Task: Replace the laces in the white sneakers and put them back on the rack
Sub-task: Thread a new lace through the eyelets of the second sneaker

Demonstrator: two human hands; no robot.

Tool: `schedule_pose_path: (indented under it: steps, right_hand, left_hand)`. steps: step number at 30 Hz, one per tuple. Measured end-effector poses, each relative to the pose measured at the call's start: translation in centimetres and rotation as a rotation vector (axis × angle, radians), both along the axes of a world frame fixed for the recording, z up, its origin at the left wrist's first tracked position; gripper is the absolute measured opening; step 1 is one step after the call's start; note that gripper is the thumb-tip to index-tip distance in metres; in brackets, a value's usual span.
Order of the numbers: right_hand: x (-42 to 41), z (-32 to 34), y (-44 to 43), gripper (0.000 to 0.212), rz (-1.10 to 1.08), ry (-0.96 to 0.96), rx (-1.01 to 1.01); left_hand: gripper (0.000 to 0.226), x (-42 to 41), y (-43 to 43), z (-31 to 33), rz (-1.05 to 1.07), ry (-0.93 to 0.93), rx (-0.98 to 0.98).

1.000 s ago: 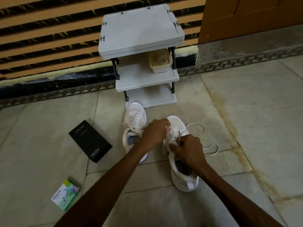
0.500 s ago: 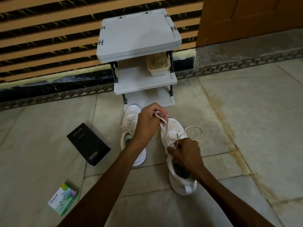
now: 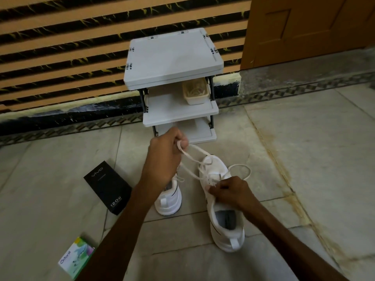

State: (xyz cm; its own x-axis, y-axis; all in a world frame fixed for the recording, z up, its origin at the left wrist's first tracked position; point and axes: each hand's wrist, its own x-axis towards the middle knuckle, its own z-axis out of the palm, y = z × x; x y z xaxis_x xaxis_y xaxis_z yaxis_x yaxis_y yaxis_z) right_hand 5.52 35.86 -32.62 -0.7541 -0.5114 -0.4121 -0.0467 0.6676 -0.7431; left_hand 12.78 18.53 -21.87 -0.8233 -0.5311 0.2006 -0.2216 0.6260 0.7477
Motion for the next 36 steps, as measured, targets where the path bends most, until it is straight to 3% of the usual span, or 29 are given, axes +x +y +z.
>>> schedule_pose_path:
  steps: [1,3,6,9,12,14,16,23,28,30,33,36]
  right_hand:
    - [-0.6,0.7,0.5,0.027,-0.01,-0.125,-0.061]
    - [-2.1,1.7,1.5,0.015,-0.059,-0.246,-0.215]
    - [-4.1,2.3,2.6,0.011,-0.186,-0.171,-0.341]
    - [-4.9,3.0,3.0,0.013,-0.232,-0.151,-0.426]
    - [-5.0,3.4,3.1,0.015,-0.258,-0.178,-0.442]
    - [-4.7,3.6,2.9,0.015,-0.262,-0.198,-0.454]
    - [-4.4,3.7,2.9,0.014,-0.258,-0.202,-0.465]
    - [-4.2,3.2,2.3,0.016,-0.175,-0.132,-0.388]
    - [-4.2,2.0,2.6,0.011,0.165,0.256,-0.044]
    - [-4.3,1.3,3.0,0.013,0.19,0.277,-0.012]
    - [-4.4,0.7,3.4,0.016,0.077,0.177,-0.088]
    - [-4.3,0.9,3.1,0.009,-0.075,0.057,-0.217]
  left_hand:
    - [0.018,0.2,-0.7,-0.7,0.062,-0.181,-0.243]
    - [0.02,0.8,-1.9,-1.7,0.16,-0.508,-0.516]
    - [0.035,1.6,-2.1,-3.1,0.156,-0.765,-0.589]
    - [0.044,1.2,-1.0,-4.4,0.044,-0.596,-0.459]
    - [0.017,-0.6,1.2,-5.0,-0.067,-0.28,-0.004]
    - [0.012,-1.6,3.1,-5.2,-0.125,-0.21,0.391]
    - [0.012,-2.5,4.4,-5.6,-0.13,-0.157,0.588]
    - [0.008,-4.0,5.9,-6.4,-0.077,-0.079,0.664]
    - [0.016,-4.3,4.4,-5.0,0.011,0.127,0.699]
    - [0.017,-4.3,3.4,-4.5,0.022,0.158,0.761]
    - [0.017,-3.9,2.7,-5.0,-0.024,0.037,0.75]
    - [0.006,-3.2,3.2,-7.1,-0.04,-0.172,0.568]
